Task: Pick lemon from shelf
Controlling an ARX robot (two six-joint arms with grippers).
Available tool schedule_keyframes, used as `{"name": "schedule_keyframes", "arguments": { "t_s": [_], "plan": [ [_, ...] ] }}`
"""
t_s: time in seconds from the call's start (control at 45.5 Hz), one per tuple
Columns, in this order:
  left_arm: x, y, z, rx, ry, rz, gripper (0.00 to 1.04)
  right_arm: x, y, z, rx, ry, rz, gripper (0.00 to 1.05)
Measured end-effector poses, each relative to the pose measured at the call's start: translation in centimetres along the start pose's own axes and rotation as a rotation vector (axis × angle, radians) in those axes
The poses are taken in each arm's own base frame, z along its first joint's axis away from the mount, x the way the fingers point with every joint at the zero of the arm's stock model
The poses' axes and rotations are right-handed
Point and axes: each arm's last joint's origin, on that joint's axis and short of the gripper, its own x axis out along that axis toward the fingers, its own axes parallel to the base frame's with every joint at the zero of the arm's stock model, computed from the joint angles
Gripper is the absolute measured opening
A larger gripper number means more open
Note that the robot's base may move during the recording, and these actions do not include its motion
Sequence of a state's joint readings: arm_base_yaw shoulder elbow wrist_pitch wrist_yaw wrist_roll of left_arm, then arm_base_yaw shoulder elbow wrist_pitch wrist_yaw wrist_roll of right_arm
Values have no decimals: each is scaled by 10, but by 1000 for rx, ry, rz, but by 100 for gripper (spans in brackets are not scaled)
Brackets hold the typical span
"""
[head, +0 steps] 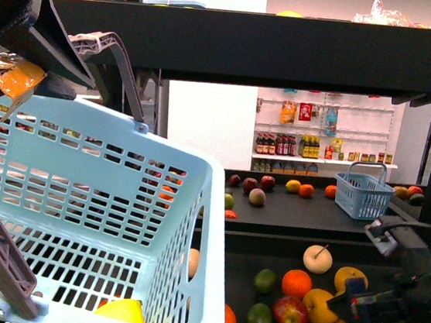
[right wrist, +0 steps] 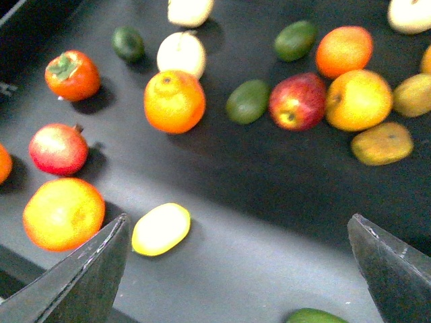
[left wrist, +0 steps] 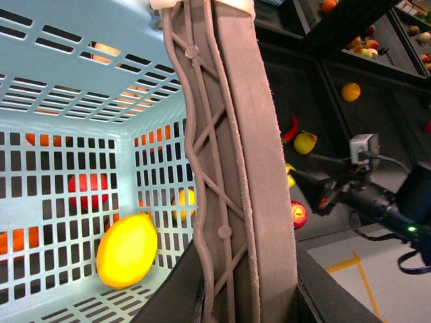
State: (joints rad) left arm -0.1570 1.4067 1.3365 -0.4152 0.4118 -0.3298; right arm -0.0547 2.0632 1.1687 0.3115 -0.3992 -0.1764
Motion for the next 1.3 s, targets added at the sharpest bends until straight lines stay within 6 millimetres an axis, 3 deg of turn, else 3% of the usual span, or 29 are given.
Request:
{"name": "schedule_keyframes", "arguments": {
  "t_s": [0.242, 0.528, 0.748, 1.298],
  "plan": [
    [0, 0, 0, 0, 0, -1, 19, 45, 35, -31, -24, 92, 76, 97],
    [0, 0, 0, 0, 0, 1, 19, 85, 63, -64, -82, 182, 93, 97],
    [0, 0, 0, 0, 0, -1, 19, 108, 72, -84, -126, 228, 87, 97],
    [0, 0, 0, 0, 0, 1, 19, 148, 80, -110, -190, 273, 63, 97]
  ]
}}
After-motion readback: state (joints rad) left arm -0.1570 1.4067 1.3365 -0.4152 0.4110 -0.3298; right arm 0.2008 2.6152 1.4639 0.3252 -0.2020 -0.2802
